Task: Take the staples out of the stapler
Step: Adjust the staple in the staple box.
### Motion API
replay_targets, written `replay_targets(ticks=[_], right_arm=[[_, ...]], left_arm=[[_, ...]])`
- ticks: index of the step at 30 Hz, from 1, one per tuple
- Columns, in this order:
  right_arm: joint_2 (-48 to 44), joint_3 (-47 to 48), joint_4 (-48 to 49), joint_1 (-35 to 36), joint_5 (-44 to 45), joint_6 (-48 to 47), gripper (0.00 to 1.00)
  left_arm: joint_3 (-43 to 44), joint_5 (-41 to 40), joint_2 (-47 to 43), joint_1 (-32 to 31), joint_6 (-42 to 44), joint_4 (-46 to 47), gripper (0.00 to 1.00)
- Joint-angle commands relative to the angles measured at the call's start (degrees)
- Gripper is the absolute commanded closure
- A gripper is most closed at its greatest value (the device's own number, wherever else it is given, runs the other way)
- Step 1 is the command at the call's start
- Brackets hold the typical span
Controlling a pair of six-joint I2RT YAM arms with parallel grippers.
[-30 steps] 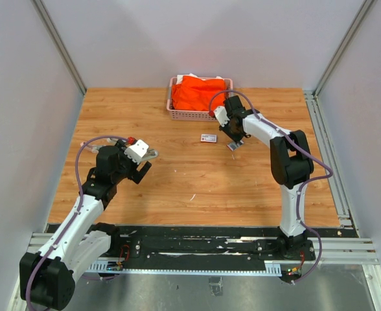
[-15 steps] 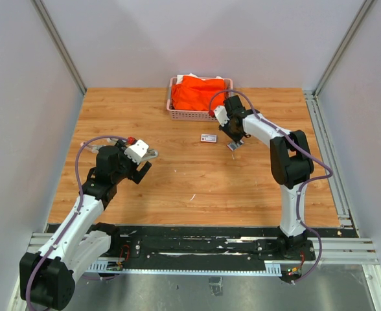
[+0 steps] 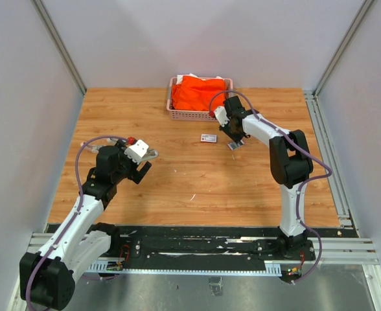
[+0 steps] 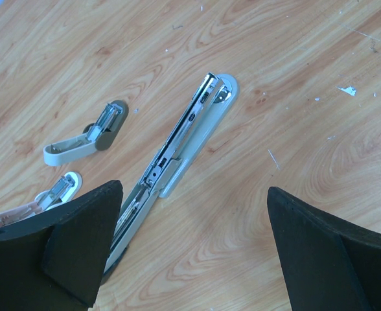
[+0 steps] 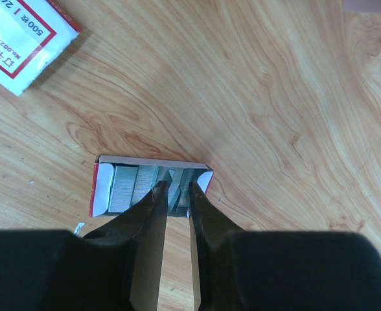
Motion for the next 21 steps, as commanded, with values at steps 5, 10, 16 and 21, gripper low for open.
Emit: replay_targets(ticks=[5, 10, 16, 21], right_arm=[[1.0, 1.2, -0.2, 0.7, 3.2, 0.8, 0.79], [0.8, 1.1, 0.2, 0.7, 4.2, 0.7, 0.79], [0.2, 0.8, 0.2, 0.7, 4.4, 0.5, 0.79], [-0.1, 0.2, -0.2, 0.7, 4.5, -0.1, 0.79]], left_arm=[[-0.4, -0.2, -0.1, -0.1, 0.3, 2.1, 0.02], [-0.5, -0.2, 0.0, -0.1, 0.3, 2.2, 0.02], [-0.5, -0.3, 0.0, -0.1, 0.4, 2.2, 0.02], [-0.5, -0.3, 0.0, -0.1, 0.4, 2.2, 0.02]])
